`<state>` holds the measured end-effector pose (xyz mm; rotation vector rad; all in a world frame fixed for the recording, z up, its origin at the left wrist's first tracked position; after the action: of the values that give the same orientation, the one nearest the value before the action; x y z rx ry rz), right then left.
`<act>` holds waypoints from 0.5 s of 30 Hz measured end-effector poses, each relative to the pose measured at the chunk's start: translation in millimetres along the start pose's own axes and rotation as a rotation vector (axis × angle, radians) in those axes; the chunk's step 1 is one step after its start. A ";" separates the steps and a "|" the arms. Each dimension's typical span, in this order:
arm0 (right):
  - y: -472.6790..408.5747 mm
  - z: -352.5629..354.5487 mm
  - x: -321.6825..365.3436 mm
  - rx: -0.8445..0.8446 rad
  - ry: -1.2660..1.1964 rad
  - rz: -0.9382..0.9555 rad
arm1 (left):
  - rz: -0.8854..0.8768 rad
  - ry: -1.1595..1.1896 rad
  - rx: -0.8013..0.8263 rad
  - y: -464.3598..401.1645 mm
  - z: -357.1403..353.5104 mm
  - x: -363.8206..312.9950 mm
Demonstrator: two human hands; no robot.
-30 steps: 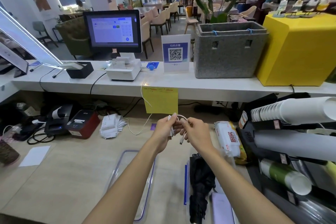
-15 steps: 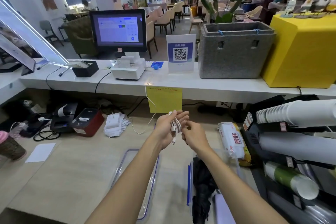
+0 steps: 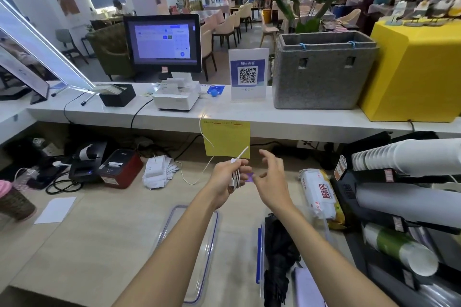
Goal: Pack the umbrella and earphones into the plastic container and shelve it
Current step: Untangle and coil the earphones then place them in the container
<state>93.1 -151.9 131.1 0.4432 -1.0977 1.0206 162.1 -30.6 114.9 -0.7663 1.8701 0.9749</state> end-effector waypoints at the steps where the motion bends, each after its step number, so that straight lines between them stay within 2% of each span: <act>1: -1.1 -3.0 2.0 0.057 0.012 0.032 | 0.002 -0.048 0.006 0.3 0.0 0.0; 4: -3.7 -9.0 2.1 0.160 0.029 0.070 | 0.044 -0.122 0.048 2.2 -3.8 3.3; 8: -3.8 -6.3 -4.9 0.130 -0.047 -0.032 | 0.080 -0.170 0.080 3.2 -5.4 5.5; 11: -2.8 -2.9 -10.8 0.093 -0.117 -0.119 | 0.054 -0.062 0.104 3.2 -6.4 1.3; 15: 0.9 -16.4 -15.1 0.192 -0.205 -0.205 | 0.045 0.155 0.105 3.7 -8.4 -1.2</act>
<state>99.5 -146.2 110.5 0.8135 -1.1141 0.9156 156.1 -35.7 119.9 -0.7578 2.0632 0.8581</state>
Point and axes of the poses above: each hand's wrist, its own y-axis away from the middle knuckle, its own z-axis out of the back of the hand, x = y × z, the point moved 9 cm from there along -y, towards the middle knuckle, and after that the axes turned 1 degree about z, right-handed, at the moved point
